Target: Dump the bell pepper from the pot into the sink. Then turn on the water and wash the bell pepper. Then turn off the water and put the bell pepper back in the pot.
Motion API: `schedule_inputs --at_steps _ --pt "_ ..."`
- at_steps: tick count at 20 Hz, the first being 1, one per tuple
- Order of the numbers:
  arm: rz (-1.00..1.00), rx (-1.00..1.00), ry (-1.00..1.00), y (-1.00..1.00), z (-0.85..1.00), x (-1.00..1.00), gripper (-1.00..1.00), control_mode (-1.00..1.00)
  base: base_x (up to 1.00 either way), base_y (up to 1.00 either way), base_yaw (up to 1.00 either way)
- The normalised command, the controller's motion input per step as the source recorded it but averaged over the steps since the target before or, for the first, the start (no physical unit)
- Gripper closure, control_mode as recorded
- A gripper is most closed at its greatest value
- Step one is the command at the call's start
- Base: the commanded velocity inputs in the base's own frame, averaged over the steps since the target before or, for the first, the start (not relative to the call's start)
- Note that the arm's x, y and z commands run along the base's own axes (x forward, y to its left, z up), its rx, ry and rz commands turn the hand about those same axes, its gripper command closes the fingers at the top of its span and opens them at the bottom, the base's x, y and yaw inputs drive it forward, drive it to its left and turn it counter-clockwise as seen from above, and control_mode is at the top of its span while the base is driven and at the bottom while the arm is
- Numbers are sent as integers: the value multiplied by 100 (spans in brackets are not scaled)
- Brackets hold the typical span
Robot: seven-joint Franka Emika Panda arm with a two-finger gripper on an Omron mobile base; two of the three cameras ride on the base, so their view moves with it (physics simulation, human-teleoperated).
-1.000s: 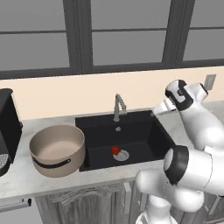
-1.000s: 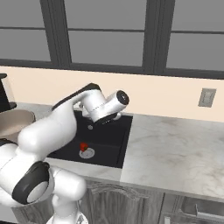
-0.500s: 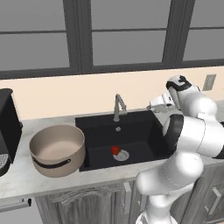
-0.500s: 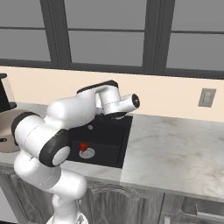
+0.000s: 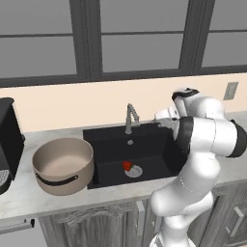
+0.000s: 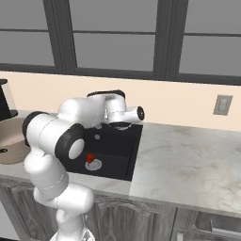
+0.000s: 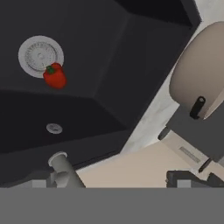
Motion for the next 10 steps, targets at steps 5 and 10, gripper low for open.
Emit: schedule_inputs --at_steps 5,10 --pt "-4 0 0 14 0 57 -100 -100 0 0 0" --pt "-5 0 0 9 -4 50 -100 -100 0 0 0"
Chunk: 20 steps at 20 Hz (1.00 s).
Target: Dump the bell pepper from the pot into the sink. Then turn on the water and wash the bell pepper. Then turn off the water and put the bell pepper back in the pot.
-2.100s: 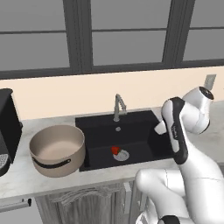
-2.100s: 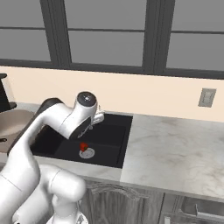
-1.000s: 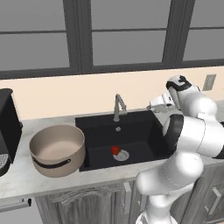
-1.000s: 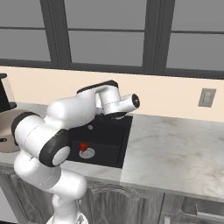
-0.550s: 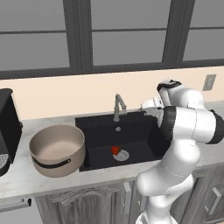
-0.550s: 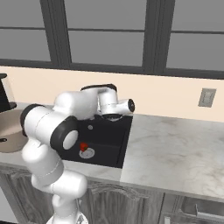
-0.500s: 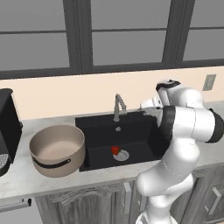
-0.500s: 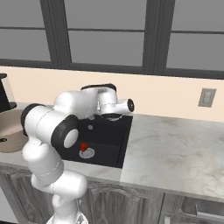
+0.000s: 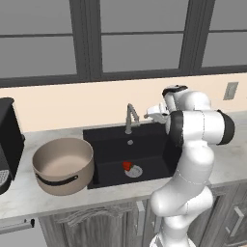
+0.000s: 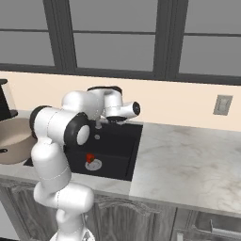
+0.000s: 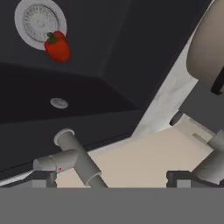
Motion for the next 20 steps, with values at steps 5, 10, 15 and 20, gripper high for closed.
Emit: schedule_inputs --at_steps 5,10,15,20 --pt "-5 0 0 4 -19 37 -100 -100 0 0 0" --pt "-6 0 1 0 -27 33 -100 -100 0 0 0" --pt "-6 0 3 0 -32 34 -100 -100 0 0 0" --pt "-6 0 3 0 -24 29 -100 -100 0 0 0"
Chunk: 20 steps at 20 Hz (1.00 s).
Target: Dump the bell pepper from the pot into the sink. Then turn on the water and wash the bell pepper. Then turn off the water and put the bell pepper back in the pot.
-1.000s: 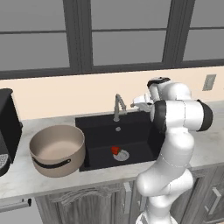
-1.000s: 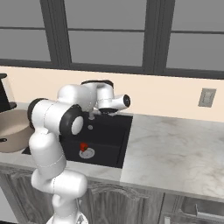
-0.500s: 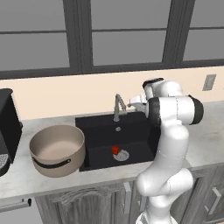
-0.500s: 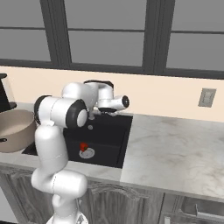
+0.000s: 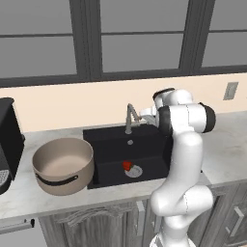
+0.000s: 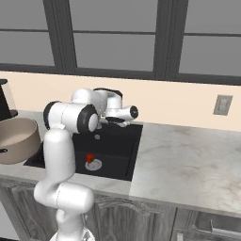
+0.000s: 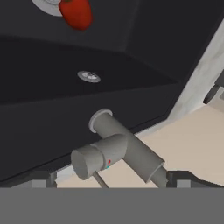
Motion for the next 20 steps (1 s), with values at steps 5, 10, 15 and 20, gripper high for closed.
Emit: schedule_inputs --at_steps 5,10,15,20 --pt "-6 0 1 0 -11 32 -100 -100 0 0 0" --pt "-7 0 2 0 -10 30 -100 -100 0 0 0" --pt "-6 0 3 7 -13 11 -100 -100 0 0 0" --pt "-6 0 3 10 -8 17 -100 -100 0 0 0"
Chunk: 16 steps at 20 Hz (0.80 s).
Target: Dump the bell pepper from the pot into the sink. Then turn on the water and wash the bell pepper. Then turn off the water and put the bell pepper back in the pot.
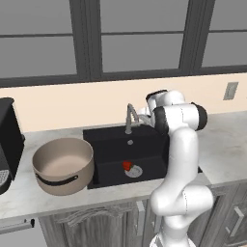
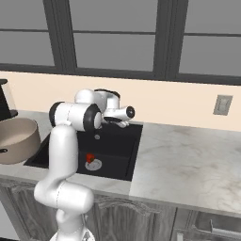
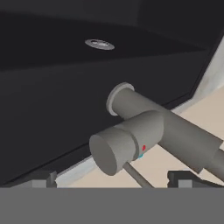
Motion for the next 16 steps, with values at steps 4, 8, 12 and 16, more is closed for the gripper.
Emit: schedule_inputs --at_steps 4,8,12,16 --pt "-6 0 4 13 -6 30 -100 -100 0 0 0" --pt "-8 0 6 8 -10 42 -100 -100 0 0 0" --pt "-9 0 5 2 -8 41 -100 -100 0 0 0" --pt "-9 0 7 0 -8 30 -100 -100 0 0 0"
